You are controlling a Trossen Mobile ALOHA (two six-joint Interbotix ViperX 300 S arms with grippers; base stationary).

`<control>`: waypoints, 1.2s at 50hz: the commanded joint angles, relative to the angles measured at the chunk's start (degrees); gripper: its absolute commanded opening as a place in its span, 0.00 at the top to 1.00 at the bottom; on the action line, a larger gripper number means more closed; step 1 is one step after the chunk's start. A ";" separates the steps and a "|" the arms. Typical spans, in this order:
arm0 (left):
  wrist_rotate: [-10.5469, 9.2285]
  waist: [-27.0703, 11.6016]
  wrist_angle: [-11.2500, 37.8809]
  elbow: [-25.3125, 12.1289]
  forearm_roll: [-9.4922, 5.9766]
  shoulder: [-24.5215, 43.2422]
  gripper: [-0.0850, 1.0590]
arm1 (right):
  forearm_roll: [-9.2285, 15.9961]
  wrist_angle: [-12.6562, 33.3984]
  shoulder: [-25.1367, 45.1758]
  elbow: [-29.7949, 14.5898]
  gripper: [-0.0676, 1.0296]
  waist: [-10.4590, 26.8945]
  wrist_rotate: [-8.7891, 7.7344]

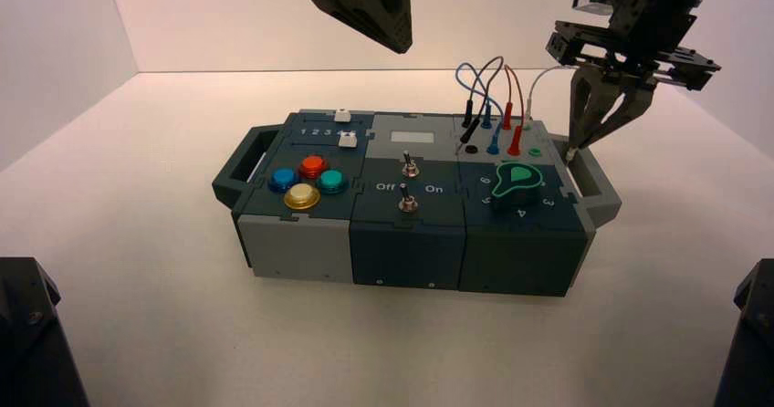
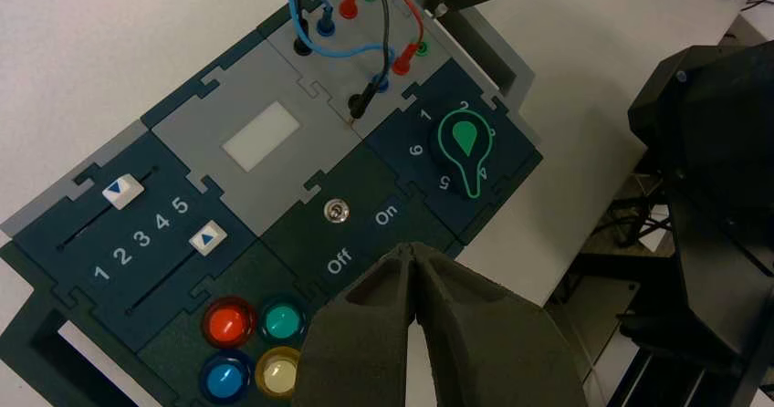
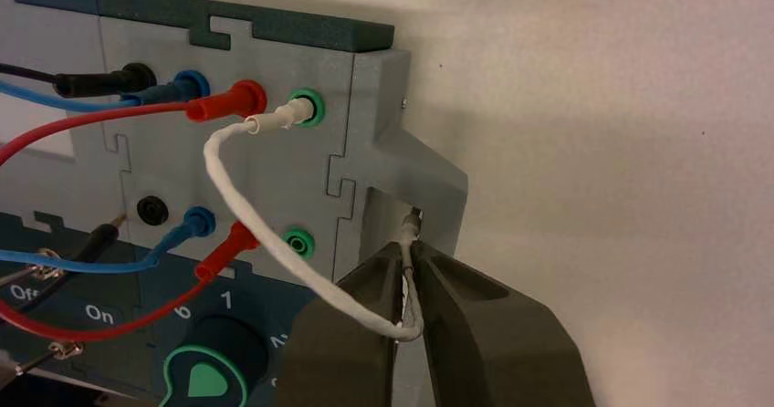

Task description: Insert the white wire.

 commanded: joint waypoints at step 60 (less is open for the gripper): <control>0.18 -0.09 0.00 -1.49 0.18 -1.49 0.95 | 0.44 8.88 -16.26 0.35 0.96 1.32 0.62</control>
